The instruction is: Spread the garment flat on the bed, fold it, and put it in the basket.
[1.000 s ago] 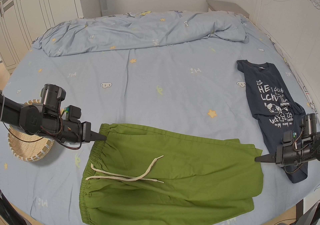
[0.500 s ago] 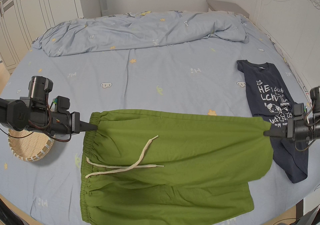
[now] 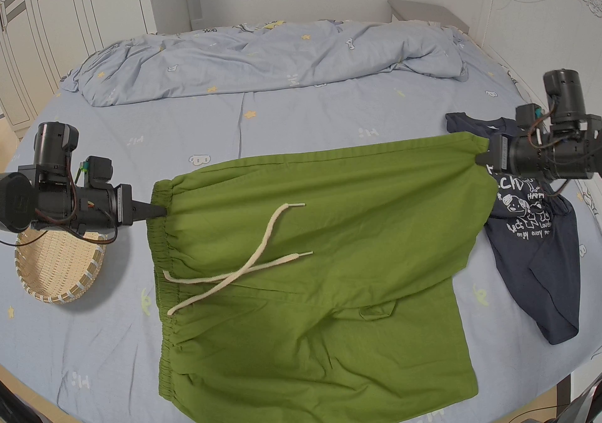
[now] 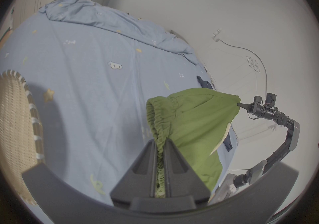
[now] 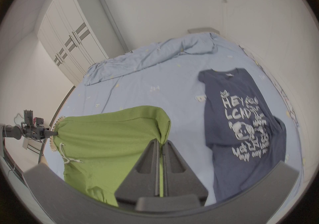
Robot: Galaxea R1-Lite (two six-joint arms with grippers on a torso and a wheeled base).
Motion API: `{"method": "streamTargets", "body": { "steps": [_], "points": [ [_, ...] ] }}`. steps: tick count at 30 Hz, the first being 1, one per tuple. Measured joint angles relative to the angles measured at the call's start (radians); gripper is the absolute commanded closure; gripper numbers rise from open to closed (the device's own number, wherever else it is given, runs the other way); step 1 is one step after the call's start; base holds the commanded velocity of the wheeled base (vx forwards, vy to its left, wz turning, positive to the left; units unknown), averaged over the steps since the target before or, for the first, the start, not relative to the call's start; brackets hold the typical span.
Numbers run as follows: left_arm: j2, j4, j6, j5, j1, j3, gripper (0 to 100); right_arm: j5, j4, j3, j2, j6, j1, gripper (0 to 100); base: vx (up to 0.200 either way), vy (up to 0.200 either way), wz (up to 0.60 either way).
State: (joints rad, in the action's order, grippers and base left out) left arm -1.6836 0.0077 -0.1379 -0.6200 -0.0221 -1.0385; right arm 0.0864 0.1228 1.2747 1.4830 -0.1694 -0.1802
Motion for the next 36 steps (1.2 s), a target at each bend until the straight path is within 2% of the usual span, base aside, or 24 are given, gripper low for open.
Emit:
{"method": "streamTargets", "body": {
  "steps": [5, 10, 17, 21, 36],
  "points": [
    [-0.032, -0.001, 0.002, 0.001, -0.032, -0.07, 100, -0.032, -0.039, 0.074, 0.096, 0.009, -0.064, 100, 0.0, 0.0, 0.0],
    [-0.08, -0.014, 0.008, 0.002, -0.057, -0.11, 100, -0.106, -0.064, 0.109, 0.178, 0.04, -0.098, 100, 0.0, 0.0, 0.0],
    [-0.124, -0.048, 0.009, 0.002, -0.08, -0.125, 100, -0.147, -0.272, 0.132, 0.271, 0.073, -0.114, 100, 0.0, 0.0, 0.0],
    [-0.141, -0.061, 0.009, 0.001, -0.092, -0.129, 100, -0.183, -0.304, 0.17, 0.325, 0.083, -0.119, 100, 0.0, 0.0, 0.0],
    [-0.193, -0.067, 0.013, 0.013, -0.098, -0.147, 100, -0.195, -0.338, 0.227, 0.459, 0.106, -0.126, 100, 0.0, 0.0, 0.0]
  ]
}}
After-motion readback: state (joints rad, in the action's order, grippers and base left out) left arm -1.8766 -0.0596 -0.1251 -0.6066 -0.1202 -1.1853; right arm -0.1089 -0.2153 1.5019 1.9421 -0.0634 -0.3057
